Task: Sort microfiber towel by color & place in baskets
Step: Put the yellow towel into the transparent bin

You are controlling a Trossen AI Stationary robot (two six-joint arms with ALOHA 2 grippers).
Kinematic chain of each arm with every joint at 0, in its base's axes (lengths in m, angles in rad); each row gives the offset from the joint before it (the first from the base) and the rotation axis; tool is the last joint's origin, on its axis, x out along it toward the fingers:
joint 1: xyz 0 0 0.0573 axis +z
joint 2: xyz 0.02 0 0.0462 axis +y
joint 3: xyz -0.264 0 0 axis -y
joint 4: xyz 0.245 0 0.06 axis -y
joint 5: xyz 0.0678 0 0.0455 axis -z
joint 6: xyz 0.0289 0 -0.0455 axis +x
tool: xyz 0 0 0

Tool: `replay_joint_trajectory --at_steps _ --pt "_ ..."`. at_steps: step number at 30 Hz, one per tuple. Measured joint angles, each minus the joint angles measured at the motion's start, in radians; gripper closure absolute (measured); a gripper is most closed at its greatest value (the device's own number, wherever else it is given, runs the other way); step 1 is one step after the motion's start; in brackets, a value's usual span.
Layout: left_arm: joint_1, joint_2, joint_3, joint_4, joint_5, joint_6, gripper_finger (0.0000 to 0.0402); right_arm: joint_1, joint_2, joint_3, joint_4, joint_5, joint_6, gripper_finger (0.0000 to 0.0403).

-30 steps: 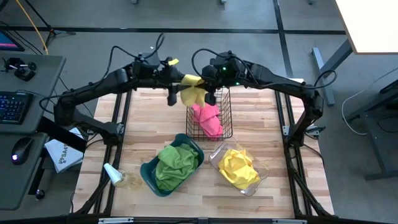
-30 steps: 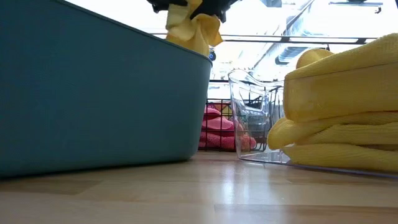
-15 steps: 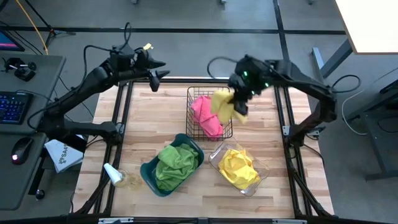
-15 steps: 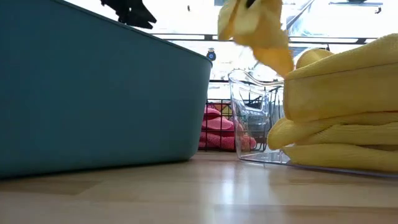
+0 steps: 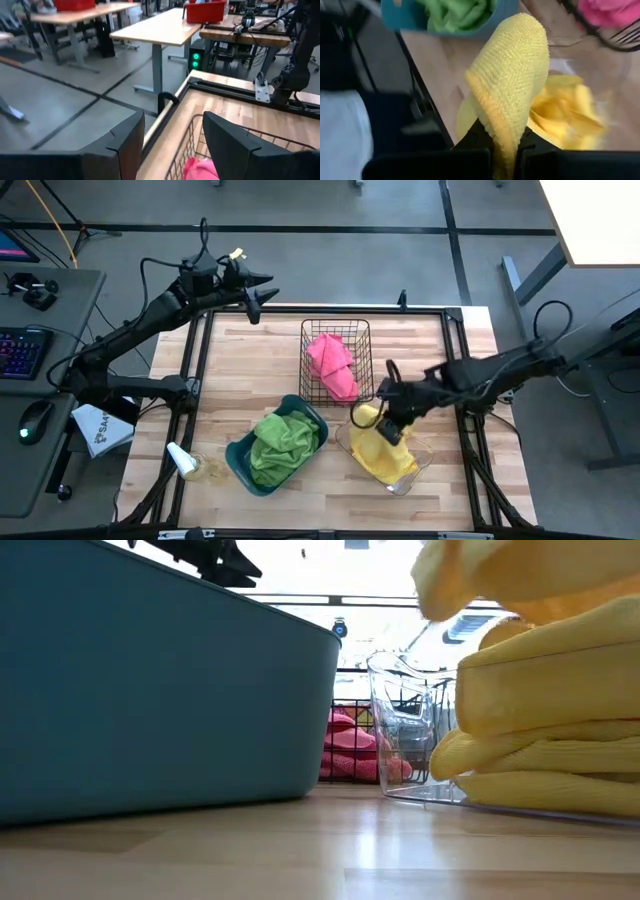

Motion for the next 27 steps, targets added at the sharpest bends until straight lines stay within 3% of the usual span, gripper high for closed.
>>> replay_joint_trajectory --at_steps 5,10,14,18,22,27 --pt "0.000 -0.001 0.000 0.034 0.000 0.043 0.0213 0.047 0.036 -0.158 0.214 0.028 0.178 0.0402" --pt "0.000 0.000 0.000 0.034 -0.017 0.056 0.0213 0.080 0.144 -0.215 0.137 0.094 0.283 0.0402" --pt "0.002 0.000 0.000 0.035 -0.020 0.058 0.0213 0.074 0.227 -0.221 0.146 0.128 0.283 0.0402" --pt "0.009 0.000 0.000 0.037 -0.020 0.058 0.0213 0.075 0.320 -0.221 0.180 0.088 0.229 0.0395" --pt "0.021 0.000 0.000 0.039 -0.022 0.058 0.0213 0.069 0.354 -0.222 0.194 0.059 0.184 0.0360" --pt "0.027 0.000 0.000 0.066 -0.024 0.029 0.0213 0.043 0.312 -0.221 0.170 0.002 0.156 0.0279"
